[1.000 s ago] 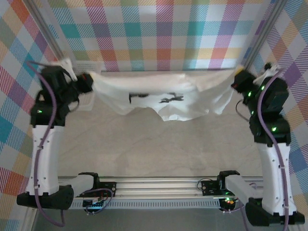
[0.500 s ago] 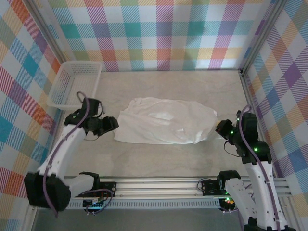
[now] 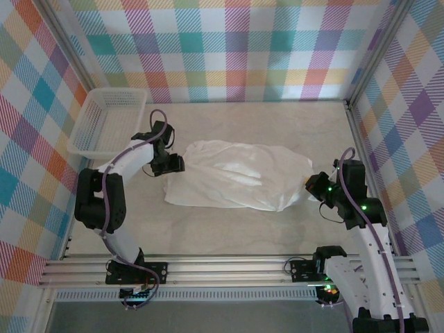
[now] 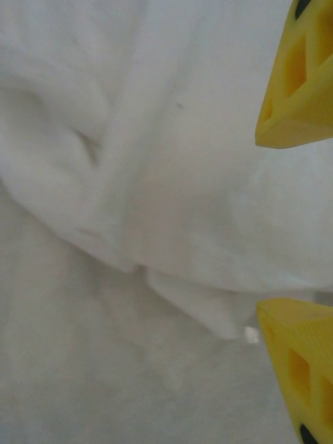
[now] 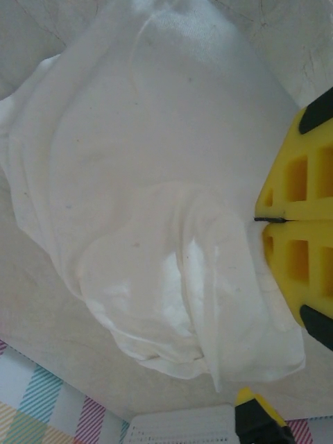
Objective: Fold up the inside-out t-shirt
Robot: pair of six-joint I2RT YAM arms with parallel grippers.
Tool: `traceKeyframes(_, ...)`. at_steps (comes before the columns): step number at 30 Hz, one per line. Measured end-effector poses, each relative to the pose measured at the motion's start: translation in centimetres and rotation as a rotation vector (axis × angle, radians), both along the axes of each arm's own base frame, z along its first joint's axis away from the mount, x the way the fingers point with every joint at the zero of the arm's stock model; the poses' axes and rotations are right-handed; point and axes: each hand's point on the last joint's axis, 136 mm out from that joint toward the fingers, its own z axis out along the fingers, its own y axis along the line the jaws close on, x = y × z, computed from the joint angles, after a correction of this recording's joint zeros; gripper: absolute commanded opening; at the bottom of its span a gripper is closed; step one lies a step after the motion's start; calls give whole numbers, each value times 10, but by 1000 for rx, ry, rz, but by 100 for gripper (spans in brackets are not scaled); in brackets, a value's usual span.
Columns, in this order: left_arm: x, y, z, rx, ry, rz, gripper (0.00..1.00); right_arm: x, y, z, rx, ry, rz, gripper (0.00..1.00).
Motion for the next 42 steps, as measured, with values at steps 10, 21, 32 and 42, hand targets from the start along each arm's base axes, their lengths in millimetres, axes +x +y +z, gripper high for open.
traceKeyframes(10,42,-9,-25,-190,24,-18,52,-1,4,-2,28,11,8,0)
traceKeyframes(21,46,-7,-25,-205,14,-15,38,-2,7,-1,44,14,15,0)
traceKeyframes(32,48,-8,-23,-228,11,1,23,-2,8,-1,51,16,17,0)
traceKeyframes(42,51,-8,-14,-229,-3,1,0,-2,9,-2,65,24,11,0)
